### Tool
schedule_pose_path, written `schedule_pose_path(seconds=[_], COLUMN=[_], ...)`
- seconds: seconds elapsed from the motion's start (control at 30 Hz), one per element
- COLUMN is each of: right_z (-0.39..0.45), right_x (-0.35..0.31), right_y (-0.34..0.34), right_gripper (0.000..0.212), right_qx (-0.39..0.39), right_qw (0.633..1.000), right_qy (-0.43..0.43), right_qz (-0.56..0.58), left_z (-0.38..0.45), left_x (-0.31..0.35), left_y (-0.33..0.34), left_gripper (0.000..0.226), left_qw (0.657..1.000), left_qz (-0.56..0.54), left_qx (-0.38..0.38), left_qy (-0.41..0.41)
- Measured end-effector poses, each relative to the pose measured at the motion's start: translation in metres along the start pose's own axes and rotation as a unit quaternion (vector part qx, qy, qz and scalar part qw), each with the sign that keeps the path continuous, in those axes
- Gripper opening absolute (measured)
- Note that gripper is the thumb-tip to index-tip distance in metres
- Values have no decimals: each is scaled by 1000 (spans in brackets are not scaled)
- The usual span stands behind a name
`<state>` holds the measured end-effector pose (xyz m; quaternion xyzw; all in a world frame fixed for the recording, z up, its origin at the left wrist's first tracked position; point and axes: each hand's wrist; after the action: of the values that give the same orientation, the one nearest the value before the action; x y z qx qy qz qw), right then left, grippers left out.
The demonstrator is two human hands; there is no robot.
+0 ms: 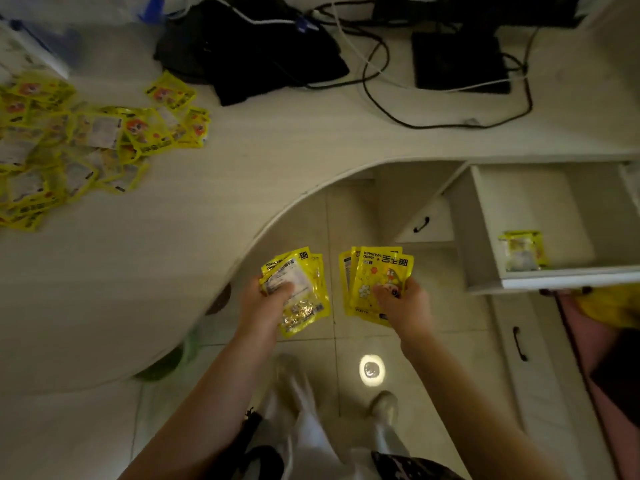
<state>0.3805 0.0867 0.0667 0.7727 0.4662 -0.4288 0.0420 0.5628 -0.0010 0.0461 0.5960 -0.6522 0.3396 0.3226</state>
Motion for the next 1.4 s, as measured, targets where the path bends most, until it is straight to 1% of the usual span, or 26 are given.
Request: schedule_pose_path(seconds=[0.1,0.23,0.4,0.5,0.7,0.87,1.07,1.23,1.4], right_z=[4,6,13,22,52,94,162,212,256], right_x=[26,59,95,110,125,111,73,49,31], right_y=[-55,-135,-229,-273,-337,-376,-412,-440,-467], right_gripper=[21,14,13,11,18,15,21,20,25], right_qx=[24,42,63,83,117,126,122,127,125], right_qw=[999,997,992,989,982,982,985,986,989], right_qy=[13,15,31,47,74,67,55,66,72], right_qz=[34,68,105,115,124,126,110,85,41], left_z=[-27,-69,-120,-139,-150,-136,-101,-77,-60], left_x=[-16,-46,-78,-88,-89,-81,-67,-60,-56], left_y=[47,112,196,239,312,368,438,488,531], left_gripper=[24,22,20,22,23,23,25,24,23], left_qw=[999,998,993,990,986,984,982,983,984], left_qz=[12,20,28,40,53,56,62,73,82], left_qx=[-32,-63,-108,-128,-160,-167,-174,-161,-141], left_qy=[1,-18,-38,-38,-17,-13,-28,-53,-72])
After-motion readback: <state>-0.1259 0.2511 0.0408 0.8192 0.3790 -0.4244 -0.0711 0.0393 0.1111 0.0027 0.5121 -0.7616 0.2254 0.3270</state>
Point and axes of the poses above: each hand's wrist, its own z-axis towards the middle knuckle, its own y-axis out of the palm, x = y × z, and after that the axes turned 5 degrees about y, right-handed
